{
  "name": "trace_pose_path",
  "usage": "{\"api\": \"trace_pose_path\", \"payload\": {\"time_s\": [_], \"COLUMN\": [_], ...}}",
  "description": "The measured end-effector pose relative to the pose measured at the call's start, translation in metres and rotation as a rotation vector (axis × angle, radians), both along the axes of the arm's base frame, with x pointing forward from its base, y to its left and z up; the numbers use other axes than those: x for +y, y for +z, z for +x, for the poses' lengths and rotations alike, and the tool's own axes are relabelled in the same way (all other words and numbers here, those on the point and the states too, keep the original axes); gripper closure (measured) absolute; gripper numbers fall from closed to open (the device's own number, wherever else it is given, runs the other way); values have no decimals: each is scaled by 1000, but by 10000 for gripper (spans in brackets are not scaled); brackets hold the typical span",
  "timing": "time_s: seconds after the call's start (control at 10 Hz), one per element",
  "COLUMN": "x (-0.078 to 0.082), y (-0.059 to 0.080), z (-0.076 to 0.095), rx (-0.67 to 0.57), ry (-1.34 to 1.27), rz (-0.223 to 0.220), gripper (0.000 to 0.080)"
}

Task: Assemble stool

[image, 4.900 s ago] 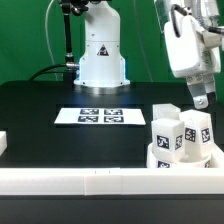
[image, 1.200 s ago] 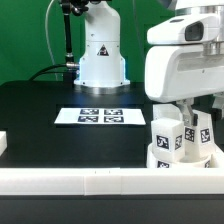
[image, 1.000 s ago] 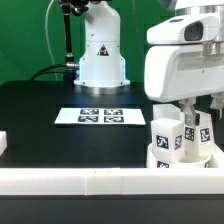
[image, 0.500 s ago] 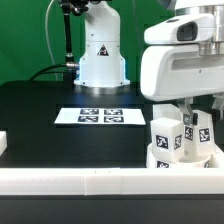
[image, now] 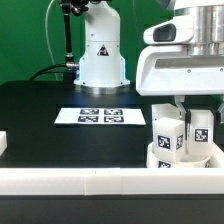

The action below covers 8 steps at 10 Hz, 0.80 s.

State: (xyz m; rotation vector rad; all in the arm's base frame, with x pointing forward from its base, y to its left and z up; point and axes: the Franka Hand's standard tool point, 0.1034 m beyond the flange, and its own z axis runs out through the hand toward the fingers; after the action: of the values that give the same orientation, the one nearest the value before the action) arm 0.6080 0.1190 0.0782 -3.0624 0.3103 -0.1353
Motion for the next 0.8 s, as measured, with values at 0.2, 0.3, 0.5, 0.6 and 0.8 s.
{"api": "trace_pose_path", "payload": {"time_s": [0.2, 0.3, 0.5, 0.6, 0.8], "x": [-1, 0, 0, 0, 2], "y": [0, 0, 0, 0, 0], "z": [0, 0, -1, -1, -2], "rx": [7, 6, 19, 26, 33], "ry": [-179, -264, -501, -609, -789], "rz": [18, 26, 49, 62, 74], "gripper": [465, 465, 465, 465, 465]}}
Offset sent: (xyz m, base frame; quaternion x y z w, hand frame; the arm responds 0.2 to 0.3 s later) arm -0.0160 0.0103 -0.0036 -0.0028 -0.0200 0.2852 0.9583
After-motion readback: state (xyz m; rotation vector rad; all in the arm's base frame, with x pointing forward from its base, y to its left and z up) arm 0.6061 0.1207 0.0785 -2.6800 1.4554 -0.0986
